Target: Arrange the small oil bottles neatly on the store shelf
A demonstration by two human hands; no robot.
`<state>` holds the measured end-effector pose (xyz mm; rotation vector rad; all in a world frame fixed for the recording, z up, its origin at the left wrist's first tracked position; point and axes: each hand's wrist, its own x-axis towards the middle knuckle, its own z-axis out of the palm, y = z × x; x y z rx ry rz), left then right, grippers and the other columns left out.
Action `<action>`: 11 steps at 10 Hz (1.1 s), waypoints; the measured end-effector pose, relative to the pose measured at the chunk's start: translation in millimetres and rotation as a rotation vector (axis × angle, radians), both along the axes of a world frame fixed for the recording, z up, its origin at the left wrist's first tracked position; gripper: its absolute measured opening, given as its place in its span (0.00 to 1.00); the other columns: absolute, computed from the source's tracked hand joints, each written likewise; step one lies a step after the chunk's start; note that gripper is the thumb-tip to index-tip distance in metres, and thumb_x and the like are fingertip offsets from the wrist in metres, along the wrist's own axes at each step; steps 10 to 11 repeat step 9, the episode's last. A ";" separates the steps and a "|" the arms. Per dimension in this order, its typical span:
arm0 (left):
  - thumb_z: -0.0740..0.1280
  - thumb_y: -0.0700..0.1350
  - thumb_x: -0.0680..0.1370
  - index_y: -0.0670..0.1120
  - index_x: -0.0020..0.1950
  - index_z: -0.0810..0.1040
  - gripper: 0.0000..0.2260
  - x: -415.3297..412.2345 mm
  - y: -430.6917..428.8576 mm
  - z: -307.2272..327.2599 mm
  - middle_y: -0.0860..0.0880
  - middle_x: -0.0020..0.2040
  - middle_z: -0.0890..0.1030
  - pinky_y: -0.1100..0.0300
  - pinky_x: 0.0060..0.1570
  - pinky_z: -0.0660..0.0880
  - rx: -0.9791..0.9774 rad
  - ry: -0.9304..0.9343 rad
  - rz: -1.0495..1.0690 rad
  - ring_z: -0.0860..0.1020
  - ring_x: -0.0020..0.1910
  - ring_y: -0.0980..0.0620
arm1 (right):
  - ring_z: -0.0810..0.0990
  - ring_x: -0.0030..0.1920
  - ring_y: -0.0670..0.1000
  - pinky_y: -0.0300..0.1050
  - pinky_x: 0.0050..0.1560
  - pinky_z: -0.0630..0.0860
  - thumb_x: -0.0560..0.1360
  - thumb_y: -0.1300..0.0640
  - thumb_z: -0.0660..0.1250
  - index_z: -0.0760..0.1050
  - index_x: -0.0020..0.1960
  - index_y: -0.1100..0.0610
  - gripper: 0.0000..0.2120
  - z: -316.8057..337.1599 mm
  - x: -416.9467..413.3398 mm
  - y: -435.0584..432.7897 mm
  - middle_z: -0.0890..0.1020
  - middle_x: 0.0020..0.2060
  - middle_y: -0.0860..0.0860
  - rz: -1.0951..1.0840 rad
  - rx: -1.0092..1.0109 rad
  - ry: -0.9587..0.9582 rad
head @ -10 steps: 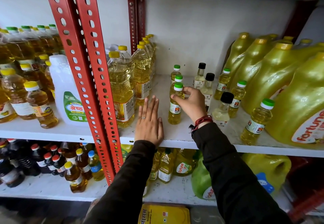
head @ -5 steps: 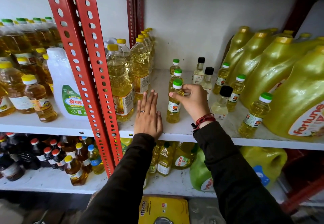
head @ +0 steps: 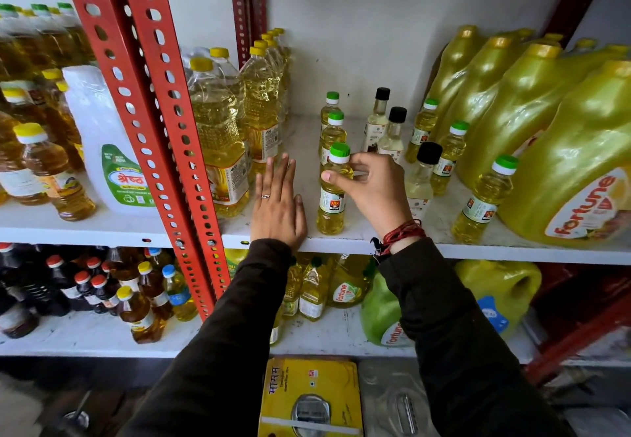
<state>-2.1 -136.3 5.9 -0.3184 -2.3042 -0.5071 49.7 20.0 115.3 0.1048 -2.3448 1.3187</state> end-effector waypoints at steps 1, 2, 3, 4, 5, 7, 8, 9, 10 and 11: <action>0.52 0.47 0.81 0.40 0.82 0.57 0.29 -0.5 -0.5 -0.2 0.43 0.83 0.56 0.55 0.80 0.35 -0.003 0.005 0.010 0.48 0.83 0.45 | 0.85 0.51 0.50 0.54 0.58 0.80 0.67 0.49 0.78 0.84 0.53 0.54 0.17 -0.5 2.0 0.0 0.87 0.49 0.51 -0.006 0.008 0.005; 0.52 0.47 0.81 0.40 0.82 0.57 0.29 -1.0 -0.5 -1.0 0.43 0.83 0.56 0.55 0.80 0.35 -0.008 0.006 0.012 0.47 0.83 0.45 | 0.85 0.50 0.50 0.55 0.57 0.81 0.67 0.47 0.78 0.84 0.53 0.54 0.17 -2.3 1.9 0.2 0.88 0.48 0.51 -0.018 0.017 0.007; 0.53 0.47 0.81 0.40 0.82 0.57 0.30 -1.0 -1.1 -0.7 0.43 0.83 0.56 0.55 0.80 0.35 -0.014 0.012 0.015 0.45 0.83 0.47 | 0.85 0.50 0.50 0.54 0.56 0.82 0.67 0.46 0.78 0.84 0.53 0.54 0.19 -3.0 2.3 0.1 0.87 0.48 0.51 -0.026 0.026 0.003; 0.53 0.47 0.81 0.40 0.83 0.57 0.30 -1.5 -1.3 -0.5 0.43 0.83 0.55 0.55 0.80 0.35 -0.018 0.001 0.016 0.45 0.83 0.48 | 0.85 0.50 0.50 0.54 0.56 0.82 0.66 0.46 0.78 0.84 0.53 0.54 0.19 -4.1 2.0 -0.3 0.87 0.48 0.51 -0.026 0.022 0.003; 0.52 0.47 0.81 0.41 0.83 0.56 0.30 -1.2 -0.3 -0.4 0.44 0.84 0.55 0.55 0.80 0.35 -0.023 -0.005 0.021 0.45 0.83 0.47 | 0.85 0.50 0.49 0.53 0.56 0.82 0.67 0.46 0.78 0.84 0.53 0.54 0.19 -3.2 4.2 -0.3 0.87 0.49 0.51 -0.032 0.027 0.006; 0.52 0.49 0.82 0.41 0.83 0.56 0.29 -1.1 -1.0 1.1 0.44 0.83 0.55 0.54 0.80 0.35 -0.003 -0.028 -0.003 0.45 0.83 0.47 | 0.85 0.53 0.51 0.54 0.56 0.82 0.69 0.44 0.76 0.81 0.58 0.54 0.22 -8.0 7.6 -2.7 0.86 0.55 0.51 -0.036 0.042 0.007; 0.52 0.50 0.82 0.41 0.82 0.57 0.29 -2.6 -3.8 -1.7 0.43 0.83 0.57 0.54 0.80 0.37 0.084 -0.010 -0.052 0.45 0.83 0.46 | 0.83 0.56 0.52 0.55 0.58 0.81 0.72 0.41 0.72 0.78 0.62 0.54 0.24 -7.1 13.0 -3.6 0.84 0.58 0.51 -0.019 0.051 0.018; 0.53 0.49 0.83 0.40 0.81 0.60 0.28 4.0 -2.9 14.7 0.43 0.82 0.60 0.48 0.81 0.43 0.214 0.054 -0.083 0.48 0.83 0.43 | 0.82 0.59 0.53 0.55 0.60 0.80 0.76 0.40 0.67 0.75 0.66 0.54 0.24 -4.0 16.6 -0.9 0.82 0.61 0.52 -0.032 0.044 0.068; 0.53 0.49 0.83 0.40 0.81 0.60 0.28 4.0 -2.9 14.7 0.43 0.82 0.60 0.48 0.81 0.43 0.214 0.054 -0.083 0.48 0.83 0.43 | 0.82 0.59 0.53 0.55 0.60 0.80 0.76 0.40 0.67 0.75 0.66 0.54 0.24 -4.0 16.6 -0.9 0.82 0.61 0.52 -0.032 0.044 0.068; 0.53 0.49 0.83 0.40 0.81 0.60 0.28 4.0 -2.9 14.7 0.43 0.82 0.60 0.48 0.81 0.43 0.214 0.054 -0.083 0.48 0.83 0.43 | 0.82 0.59 0.53 0.55 0.60 0.80 0.76 0.40 0.67 0.75 0.66 0.54 0.24 -4.0 16.6 -0.9 0.82 0.61 0.52 -0.032 0.044 0.068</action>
